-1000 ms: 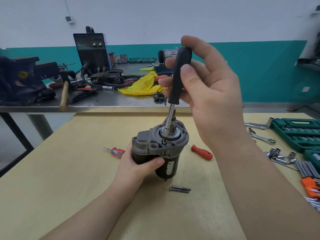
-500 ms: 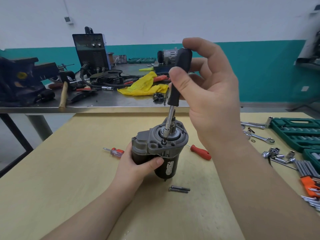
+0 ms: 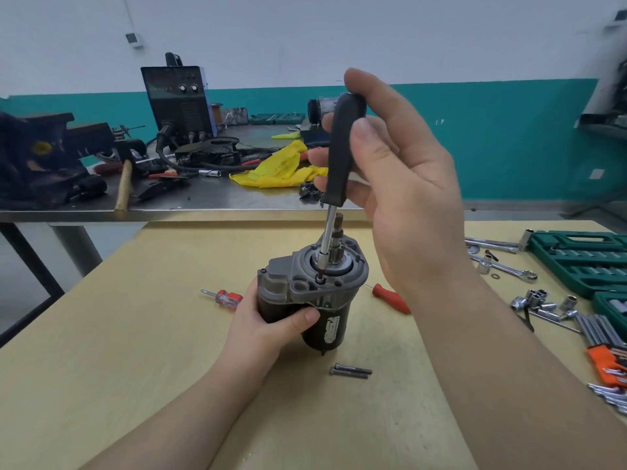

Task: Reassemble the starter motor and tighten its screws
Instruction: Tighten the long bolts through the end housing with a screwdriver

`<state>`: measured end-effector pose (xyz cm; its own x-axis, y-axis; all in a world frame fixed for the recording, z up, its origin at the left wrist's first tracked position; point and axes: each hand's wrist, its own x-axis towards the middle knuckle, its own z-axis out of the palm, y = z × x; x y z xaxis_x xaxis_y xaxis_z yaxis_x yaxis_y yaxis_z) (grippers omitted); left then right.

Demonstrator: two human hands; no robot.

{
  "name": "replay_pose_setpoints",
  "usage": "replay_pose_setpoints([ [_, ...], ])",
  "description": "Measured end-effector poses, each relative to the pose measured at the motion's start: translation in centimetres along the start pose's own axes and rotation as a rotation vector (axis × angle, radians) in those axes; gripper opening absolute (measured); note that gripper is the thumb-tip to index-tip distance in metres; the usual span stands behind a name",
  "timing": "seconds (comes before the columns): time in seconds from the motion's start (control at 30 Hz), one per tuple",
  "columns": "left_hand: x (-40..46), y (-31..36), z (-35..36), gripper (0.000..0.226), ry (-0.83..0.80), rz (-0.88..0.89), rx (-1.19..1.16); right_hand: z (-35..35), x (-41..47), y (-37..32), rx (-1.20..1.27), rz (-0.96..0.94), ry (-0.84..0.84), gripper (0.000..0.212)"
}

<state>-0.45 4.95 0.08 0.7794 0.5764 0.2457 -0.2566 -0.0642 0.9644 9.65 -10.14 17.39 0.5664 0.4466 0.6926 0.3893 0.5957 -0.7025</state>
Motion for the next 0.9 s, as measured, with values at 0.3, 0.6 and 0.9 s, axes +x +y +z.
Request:
replay_pose_setpoints([
  [0.3, -0.10, 0.12, 0.09, 0.081, 0.009, -0.001, -0.001, 0.21, 0.08, 0.06, -0.082, -0.031, 0.027, 0.036],
  [0.6, -0.01, 0.09, 0.14, 0.080, 0.006, 0.002, -0.010, -0.03, 0.31, -0.14, -0.103, -0.020, 0.021, 0.038],
  [0.9, -0.10, -0.15, 0.18, 0.066, -0.007, 0.011, -0.005, -0.31, 0.29, -0.41, -0.067, -0.003, 0.015, 0.033],
])
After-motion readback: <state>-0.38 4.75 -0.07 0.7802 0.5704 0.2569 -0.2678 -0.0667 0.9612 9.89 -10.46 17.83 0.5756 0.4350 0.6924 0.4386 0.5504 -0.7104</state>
